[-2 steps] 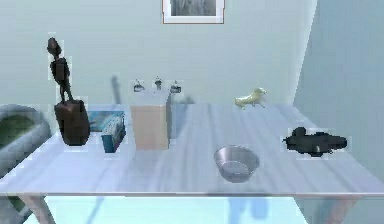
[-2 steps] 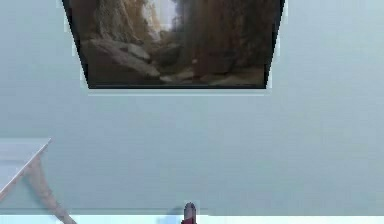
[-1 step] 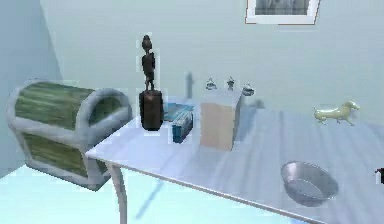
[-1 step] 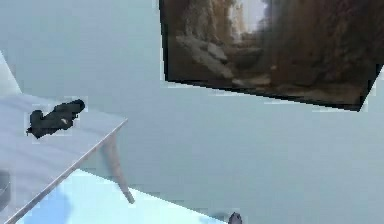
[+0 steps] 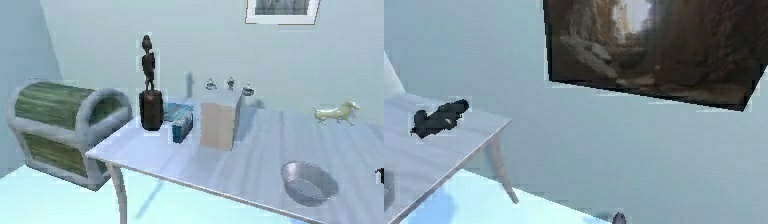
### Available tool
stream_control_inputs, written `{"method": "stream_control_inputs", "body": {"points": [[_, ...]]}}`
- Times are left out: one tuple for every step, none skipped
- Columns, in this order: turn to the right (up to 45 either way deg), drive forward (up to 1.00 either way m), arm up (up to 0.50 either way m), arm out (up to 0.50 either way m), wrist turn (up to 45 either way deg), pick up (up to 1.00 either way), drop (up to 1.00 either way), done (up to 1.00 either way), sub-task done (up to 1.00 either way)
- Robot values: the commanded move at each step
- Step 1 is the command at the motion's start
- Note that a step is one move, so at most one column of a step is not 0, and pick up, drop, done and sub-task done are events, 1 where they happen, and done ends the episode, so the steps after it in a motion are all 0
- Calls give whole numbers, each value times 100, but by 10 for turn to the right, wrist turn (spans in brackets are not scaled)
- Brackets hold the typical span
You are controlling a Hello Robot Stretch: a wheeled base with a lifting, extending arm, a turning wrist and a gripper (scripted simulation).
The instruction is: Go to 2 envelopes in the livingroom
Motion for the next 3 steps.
{"method": "stream_control_inputs", "body": {"points": [[-450, 0, 0, 0, 0, 0, 0, 0, 0], [-450, 0, 0, 0, 0, 0, 0, 0, 0], [-270, 0, 0, 0, 0, 0, 0, 0, 0]]}}
